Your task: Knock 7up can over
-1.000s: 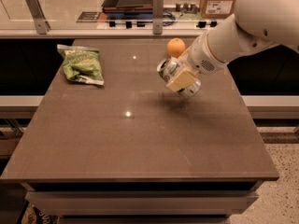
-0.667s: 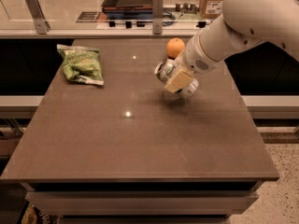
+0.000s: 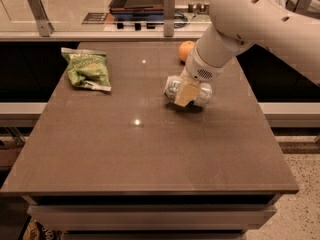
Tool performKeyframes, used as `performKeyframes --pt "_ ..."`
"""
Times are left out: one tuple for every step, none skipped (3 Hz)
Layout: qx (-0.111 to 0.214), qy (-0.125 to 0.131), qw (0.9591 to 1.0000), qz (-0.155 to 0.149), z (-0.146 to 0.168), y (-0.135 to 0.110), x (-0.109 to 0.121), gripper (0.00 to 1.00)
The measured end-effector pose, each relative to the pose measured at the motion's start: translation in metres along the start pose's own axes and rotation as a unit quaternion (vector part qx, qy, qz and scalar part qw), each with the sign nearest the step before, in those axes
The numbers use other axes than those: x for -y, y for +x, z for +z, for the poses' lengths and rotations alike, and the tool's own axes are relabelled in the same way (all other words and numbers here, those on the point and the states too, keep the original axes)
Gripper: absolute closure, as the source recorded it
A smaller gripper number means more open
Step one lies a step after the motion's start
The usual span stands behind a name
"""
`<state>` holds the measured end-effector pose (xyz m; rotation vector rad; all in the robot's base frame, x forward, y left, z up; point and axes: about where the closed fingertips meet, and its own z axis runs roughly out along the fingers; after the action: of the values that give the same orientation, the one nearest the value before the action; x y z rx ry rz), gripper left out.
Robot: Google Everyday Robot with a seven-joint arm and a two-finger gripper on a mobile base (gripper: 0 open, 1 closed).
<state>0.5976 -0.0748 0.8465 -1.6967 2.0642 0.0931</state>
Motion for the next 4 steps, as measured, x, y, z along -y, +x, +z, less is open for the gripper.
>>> performKeyframes --pt "-0.009 -0.015 0.9998 -0.005 0.0160 0.0042 -0.0036 1.00" --pt "-0.009 -0.017 0.9998 -0.005 0.0137 0.0027 -0.0030 1.00" --pt "-0.009 -0.018 0.9998 -0.006 0.0143 0.0021 -0.0039 0.84" --pt "-0.009 -0.018 0.9998 -0.007 0.0146 0.0014 -0.0046 0.59"
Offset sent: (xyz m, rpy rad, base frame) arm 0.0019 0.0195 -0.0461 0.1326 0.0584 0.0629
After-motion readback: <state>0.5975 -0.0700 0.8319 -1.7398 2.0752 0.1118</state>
